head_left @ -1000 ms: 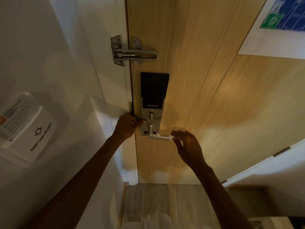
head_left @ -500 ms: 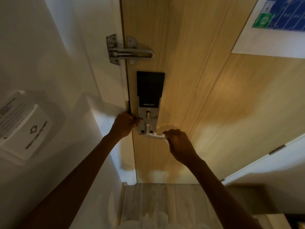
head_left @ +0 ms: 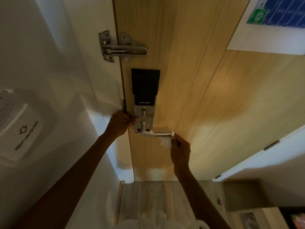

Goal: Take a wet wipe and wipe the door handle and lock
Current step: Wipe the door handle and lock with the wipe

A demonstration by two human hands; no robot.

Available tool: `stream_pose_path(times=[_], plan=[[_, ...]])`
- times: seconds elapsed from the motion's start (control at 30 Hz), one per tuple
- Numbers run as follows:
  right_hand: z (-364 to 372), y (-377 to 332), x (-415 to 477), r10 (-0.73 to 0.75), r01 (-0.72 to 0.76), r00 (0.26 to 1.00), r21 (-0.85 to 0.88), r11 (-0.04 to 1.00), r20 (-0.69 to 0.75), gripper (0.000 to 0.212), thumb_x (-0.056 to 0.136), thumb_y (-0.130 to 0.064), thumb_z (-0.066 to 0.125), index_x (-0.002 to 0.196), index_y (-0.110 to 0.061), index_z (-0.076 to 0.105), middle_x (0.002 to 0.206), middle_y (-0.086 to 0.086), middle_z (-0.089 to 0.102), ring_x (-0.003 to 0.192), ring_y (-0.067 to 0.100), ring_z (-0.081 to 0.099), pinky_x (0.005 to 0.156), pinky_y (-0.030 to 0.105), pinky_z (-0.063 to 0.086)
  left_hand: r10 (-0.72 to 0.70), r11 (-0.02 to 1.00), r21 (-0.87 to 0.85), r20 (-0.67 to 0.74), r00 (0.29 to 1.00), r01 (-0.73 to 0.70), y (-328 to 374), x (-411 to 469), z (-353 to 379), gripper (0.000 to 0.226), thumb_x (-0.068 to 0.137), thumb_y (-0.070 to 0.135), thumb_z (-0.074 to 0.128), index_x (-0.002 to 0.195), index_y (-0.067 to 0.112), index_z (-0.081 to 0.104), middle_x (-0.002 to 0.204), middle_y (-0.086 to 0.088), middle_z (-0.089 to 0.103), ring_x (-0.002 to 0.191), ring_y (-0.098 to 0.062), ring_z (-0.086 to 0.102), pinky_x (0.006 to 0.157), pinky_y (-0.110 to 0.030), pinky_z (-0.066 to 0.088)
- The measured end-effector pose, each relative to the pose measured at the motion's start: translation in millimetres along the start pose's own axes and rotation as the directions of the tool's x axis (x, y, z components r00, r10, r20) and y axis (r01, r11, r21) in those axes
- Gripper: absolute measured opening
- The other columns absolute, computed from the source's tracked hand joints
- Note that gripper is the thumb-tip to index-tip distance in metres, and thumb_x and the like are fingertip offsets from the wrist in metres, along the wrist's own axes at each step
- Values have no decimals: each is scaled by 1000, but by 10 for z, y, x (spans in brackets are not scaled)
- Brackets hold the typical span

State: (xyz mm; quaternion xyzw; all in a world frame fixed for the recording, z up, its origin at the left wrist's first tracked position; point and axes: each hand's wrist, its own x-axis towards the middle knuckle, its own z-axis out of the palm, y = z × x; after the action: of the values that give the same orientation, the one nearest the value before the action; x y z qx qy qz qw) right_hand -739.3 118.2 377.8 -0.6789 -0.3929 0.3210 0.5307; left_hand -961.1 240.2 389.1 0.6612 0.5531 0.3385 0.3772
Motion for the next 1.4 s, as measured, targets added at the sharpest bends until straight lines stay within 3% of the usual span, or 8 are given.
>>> stream_pose_path(times=[0.27, 0.43, 0.6, 0.73, 0.9, 1.07, 1.23, 1.4], plan=[[-66, -45, 13, -186, 176, 982, -197, 965, -38, 25, 95, -16, 56, 117, -14, 68, 71, -3, 65, 57, 3, 54, 55, 12, 44, 31, 982, 185, -8, 999, -29, 72, -61, 2, 37, 87, 39, 63, 65, 10, 67, 54, 5, 59, 52, -9, 56, 57, -20, 38], [-415, -128, 129, -388, 436, 899, -334, 835, 204, 18, 92, -22, 62, 107, -21, 71, 81, -7, 72, 65, -6, 63, 63, 8, 53, 49, 974, 223, -12, 999, -45, 121, -77, 2, 37, 88, 38, 62, 65, 9, 67, 53, 9, 57, 51, -3, 55, 55, -15, 36], [-443, -412, 197, -498, 502, 864, -184, 845, 73, 18, 93, -14, 61, 108, -16, 71, 90, -9, 73, 81, -9, 66, 70, 5, 49, 66, 964, 258, 6, 998, -65, 62, -43, -17, 40, 88, 43, 61, 62, 13, 64, 55, 2, 59, 50, -9, 55, 58, -21, 40], [-187, -333, 229, -519, 575, 818, -303, 760, 250, 25, 98, -30, 52, 119, -23, 65, 110, -7, 71, 93, 0, 67, 80, 19, 55, 91, 959, 268, 13, 996, -91, 62, -38, -10, 41, 88, 41, 61, 57, 14, 60, 51, 6, 55, 48, -9, 53, 57, -20, 38], [-90, -102, 157, -492, 678, 734, -463, 572, 468, 30, 102, -34, 40, 118, -22, 63, 123, -5, 66, 118, 7, 56, 114, 30, 20, 105, 956, 275, 10, 994, -103, 85, -43, -3, 43, 89, 39, 60, 56, 11, 59, 51, 2, 53, 50, -13, 53, 60, -22, 41], [-179, -233, 325, -520, 678, 728, -353, 645, 448, 19, 94, -25, 59, 107, -21, 72, 109, -1, 73, 97, 2, 61, 96, 31, 45, 122, 944, 308, 7, 992, -118, 95, -41, -4, 45, 90, 38, 59, 51, 15, 53, 50, 3, 51, 49, -13, 52, 61, -23, 41], [-153, -226, 472, -469, 739, 661, -399, 544, 586, 17, 90, -32, 63, 105, -30, 71, 105, -8, 74, 97, 9, 64, 100, 46, 42, 134, 935, 331, -1, 991, -126, 113, -50, -5, 46, 90, 39, 59, 48, 28, 46, 48, 10, 49, 49, -7, 51, 58, -20, 37], [-65, -245, 449, -528, 803, 589, -364, 472, 612, 12, 92, -27, 62, 97, -27, 73, 79, -4, 74, 71, 8, 67, 89, 38, 47, 135, 946, 297, -7, 991, -126, 109, -52, -17, 45, 90, 38, 60, 48, 30, 47, 48, 10, 50, 49, -9, 52, 58, -21, 38]])
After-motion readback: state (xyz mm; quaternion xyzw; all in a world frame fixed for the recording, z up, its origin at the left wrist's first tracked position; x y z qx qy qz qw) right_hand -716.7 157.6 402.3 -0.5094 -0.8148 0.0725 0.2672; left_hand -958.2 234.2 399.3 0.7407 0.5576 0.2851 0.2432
